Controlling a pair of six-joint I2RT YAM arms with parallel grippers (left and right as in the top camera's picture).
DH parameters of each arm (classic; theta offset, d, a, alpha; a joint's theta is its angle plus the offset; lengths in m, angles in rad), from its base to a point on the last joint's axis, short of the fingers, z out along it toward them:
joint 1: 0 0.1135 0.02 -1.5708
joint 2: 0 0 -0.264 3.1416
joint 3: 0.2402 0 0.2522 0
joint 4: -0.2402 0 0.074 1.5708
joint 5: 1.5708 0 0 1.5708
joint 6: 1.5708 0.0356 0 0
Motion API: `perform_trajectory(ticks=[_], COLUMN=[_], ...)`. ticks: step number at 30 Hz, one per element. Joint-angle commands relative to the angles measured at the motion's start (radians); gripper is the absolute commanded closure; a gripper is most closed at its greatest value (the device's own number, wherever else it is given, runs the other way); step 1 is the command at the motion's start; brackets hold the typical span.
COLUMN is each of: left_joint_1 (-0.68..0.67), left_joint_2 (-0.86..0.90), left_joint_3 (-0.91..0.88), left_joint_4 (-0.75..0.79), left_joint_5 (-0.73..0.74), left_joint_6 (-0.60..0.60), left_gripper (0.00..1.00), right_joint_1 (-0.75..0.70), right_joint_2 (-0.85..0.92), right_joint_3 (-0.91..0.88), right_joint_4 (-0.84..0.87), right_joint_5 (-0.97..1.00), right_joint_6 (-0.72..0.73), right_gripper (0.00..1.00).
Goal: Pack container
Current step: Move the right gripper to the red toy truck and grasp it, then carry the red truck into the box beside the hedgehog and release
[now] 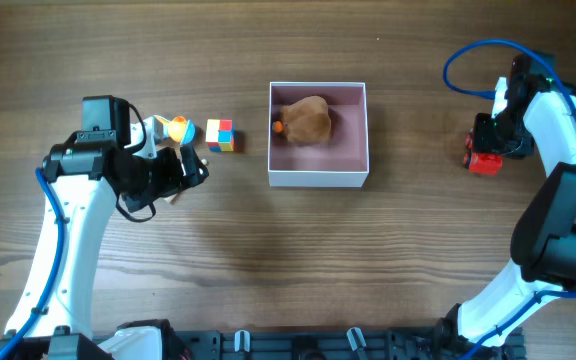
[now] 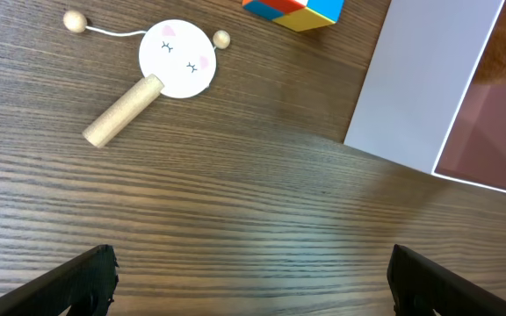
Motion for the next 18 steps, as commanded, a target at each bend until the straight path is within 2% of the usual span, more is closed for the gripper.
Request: perform_trajectory(ticks=[1, 5, 10, 14, 16, 18], left_joint_1=[0.006, 0.006, 0.006, 0.006, 0.006, 0.006], left_joint_2=[0.000, 0.000, 0.000, 0.000, 0.000, 0.000], left_joint_3=[0.019, 0.019, 0.019, 0.019, 0.019, 0.019], left_joint_4=[0.000, 0.000, 0.000, 0.000, 0.000, 0.000], left_joint_5=[-0.006, -0.005, -0.006, -0.005, -0.005, -0.005], left_joint_6=[0.016, 0.016, 0.016, 0.016, 0.016, 0.016], left_gripper=[0.00, 0.00, 0.00, 0.00, 0.00, 0.00], right_joint_1=[-0.006, 0.000, 0.087, 0.261, 0.418, 0.505], right_joint_2=[0.011, -0.035, -0.215, -0.394, -0.476, -0.490], right_joint_3=[0.017, 0.058, 0.059, 0.059, 0.059, 0.059], right_joint_4=[-0.005, -0.027, -0.029, -0.044, -0.050, -0.044], right_joint_5=[-0.025, -0.115, -0.143, -0.142, -0.118, -0.090], right_joint_6=[0.048, 0.048, 0.048, 0.078, 0.162, 0.230], right_gripper=[0.71, 0.73, 0.77, 0.81, 0.81, 0.83])
